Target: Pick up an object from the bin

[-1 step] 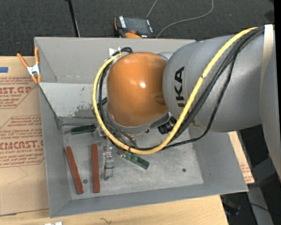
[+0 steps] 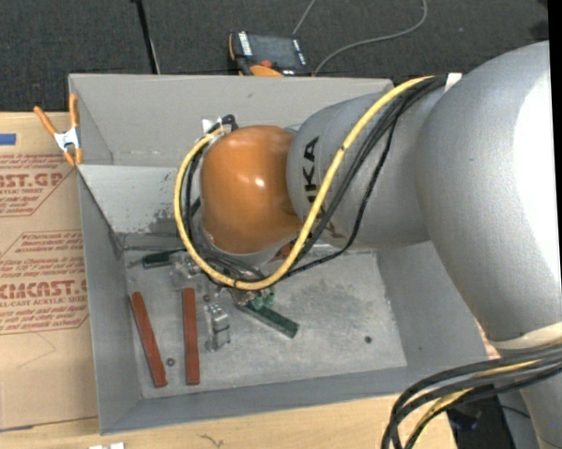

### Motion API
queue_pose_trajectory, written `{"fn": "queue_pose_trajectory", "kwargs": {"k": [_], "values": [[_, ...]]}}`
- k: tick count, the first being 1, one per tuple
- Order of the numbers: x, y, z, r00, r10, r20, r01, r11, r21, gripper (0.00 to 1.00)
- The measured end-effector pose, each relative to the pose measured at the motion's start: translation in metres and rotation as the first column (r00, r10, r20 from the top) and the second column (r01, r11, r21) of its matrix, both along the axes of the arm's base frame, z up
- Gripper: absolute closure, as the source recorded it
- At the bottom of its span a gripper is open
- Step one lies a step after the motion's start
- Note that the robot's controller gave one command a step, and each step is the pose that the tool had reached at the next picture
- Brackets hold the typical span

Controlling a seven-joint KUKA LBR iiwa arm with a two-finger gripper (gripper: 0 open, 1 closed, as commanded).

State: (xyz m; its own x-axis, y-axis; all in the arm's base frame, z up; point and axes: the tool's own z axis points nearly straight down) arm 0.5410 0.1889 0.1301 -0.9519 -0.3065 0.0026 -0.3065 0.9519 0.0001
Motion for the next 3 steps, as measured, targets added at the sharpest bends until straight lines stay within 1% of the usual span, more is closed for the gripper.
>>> {"fn": "queue_pose_trajectory", "kwargs": {"k": [1, 2, 3], "values": [[0.013, -0.005, -0.062, 0.912, 0.411, 0.0, -0.411, 0.912, 0.002, 0.0], [0.014, -0.005, -0.061, 0.912, 0.409, 0.003, -0.409, 0.912, 0.003, 1.0], [-0.044, -0.013, 0.101, 0.898, 0.44, 0.011, -0.44, 0.898, 0.001, 1.0]]}}
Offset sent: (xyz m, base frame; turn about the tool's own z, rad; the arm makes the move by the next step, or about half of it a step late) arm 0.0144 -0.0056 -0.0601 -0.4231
